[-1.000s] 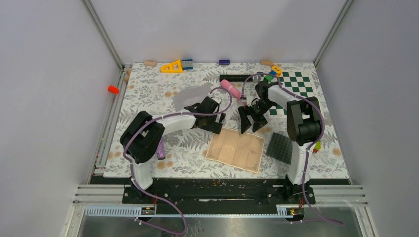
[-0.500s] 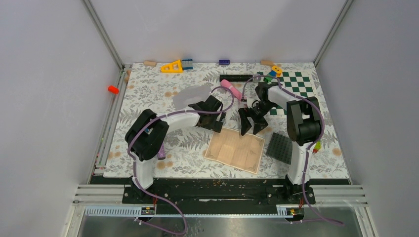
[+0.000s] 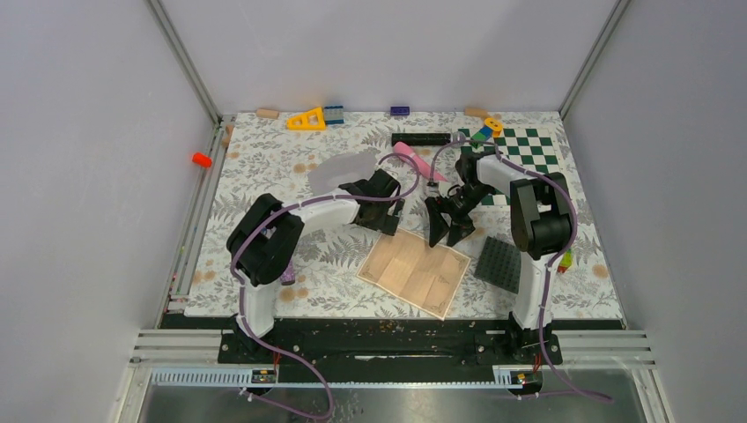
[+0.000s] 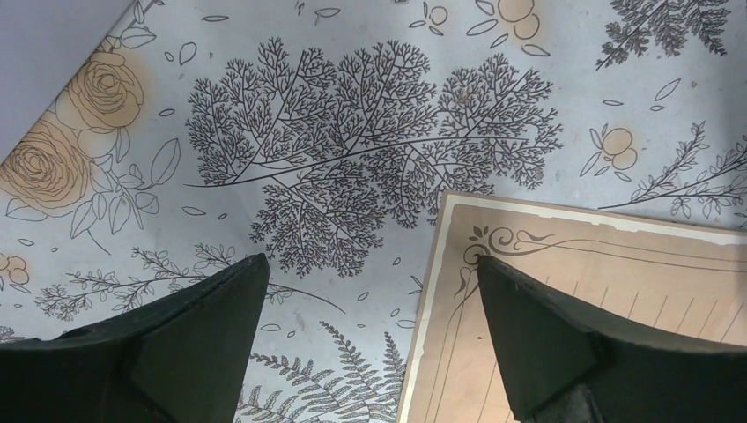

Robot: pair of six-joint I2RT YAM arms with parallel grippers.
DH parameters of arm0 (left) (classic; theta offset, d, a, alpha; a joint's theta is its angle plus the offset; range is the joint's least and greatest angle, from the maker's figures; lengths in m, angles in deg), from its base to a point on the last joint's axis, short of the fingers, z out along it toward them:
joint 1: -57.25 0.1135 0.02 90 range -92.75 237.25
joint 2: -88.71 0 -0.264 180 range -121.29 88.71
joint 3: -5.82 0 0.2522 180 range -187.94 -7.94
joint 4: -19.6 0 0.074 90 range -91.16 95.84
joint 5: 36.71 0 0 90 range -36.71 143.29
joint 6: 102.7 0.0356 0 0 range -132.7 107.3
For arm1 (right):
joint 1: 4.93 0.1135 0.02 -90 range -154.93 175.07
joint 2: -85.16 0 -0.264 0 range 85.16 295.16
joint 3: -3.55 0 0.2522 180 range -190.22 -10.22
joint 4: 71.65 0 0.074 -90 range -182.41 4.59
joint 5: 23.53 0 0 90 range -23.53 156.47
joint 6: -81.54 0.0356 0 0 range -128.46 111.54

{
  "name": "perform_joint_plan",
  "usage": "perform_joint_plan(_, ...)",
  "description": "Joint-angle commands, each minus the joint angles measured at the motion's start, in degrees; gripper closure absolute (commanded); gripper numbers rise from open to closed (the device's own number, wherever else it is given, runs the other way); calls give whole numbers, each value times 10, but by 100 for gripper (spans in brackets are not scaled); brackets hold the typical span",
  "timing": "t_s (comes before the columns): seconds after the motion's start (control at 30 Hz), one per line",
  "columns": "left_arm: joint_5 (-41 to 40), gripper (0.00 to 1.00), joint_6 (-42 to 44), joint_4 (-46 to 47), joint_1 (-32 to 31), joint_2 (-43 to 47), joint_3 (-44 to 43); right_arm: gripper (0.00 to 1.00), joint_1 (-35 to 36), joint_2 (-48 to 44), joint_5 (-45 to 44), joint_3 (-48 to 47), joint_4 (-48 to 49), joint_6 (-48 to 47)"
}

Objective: Place the letter into the envelope and seal it
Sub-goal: Pick up the letter from the center of the board.

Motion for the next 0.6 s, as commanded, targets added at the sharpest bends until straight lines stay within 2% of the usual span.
perform_joint_plan(0.0,-40,8,5,-40,-8,-36,0,17,-2,18,42,-12,-44,-24)
perform_joint_plan(0.17,-47,8,5,-39,-9,-36,-2,21,-3,22,51,-16,-59,-33)
perform_joint_plan(0.57,-54,8,7,-43,-11,-49,-9,17,-11,29,50,-6,-53,-28)
